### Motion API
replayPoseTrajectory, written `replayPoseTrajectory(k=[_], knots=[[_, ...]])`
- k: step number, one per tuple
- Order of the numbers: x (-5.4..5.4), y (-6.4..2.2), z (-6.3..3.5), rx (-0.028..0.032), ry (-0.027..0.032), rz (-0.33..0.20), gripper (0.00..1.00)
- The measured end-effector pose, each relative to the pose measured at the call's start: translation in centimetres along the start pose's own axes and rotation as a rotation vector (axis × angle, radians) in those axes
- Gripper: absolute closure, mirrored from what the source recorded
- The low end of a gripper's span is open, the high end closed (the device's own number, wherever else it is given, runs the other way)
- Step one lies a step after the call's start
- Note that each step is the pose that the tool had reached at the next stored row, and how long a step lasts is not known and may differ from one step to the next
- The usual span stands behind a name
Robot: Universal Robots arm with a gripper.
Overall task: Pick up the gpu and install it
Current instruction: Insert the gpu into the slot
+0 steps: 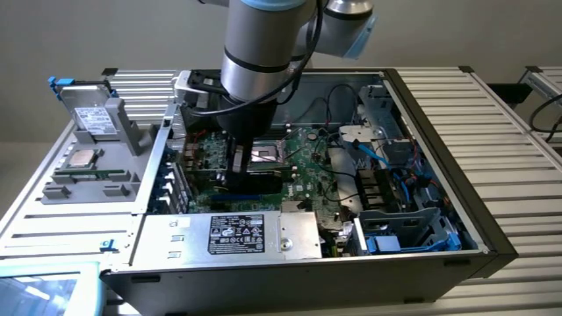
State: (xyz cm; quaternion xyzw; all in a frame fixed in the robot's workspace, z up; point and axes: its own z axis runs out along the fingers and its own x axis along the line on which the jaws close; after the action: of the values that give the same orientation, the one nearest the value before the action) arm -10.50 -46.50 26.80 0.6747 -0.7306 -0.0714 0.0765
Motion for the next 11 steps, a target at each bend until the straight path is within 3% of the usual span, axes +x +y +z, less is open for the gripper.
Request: replayPoseTrajectory(k=[3, 7, 11], knots=[[0.00, 0.00, -0.04, -0.0028, 0.0005, 0.000, 0.72], [-0.01, 0.02, -0.11, -0.0202, 0.0019, 0.000, 0.72], [-0.13, 0.02, -0.11, -0.0232, 0.0027, -0.003, 0.72]])
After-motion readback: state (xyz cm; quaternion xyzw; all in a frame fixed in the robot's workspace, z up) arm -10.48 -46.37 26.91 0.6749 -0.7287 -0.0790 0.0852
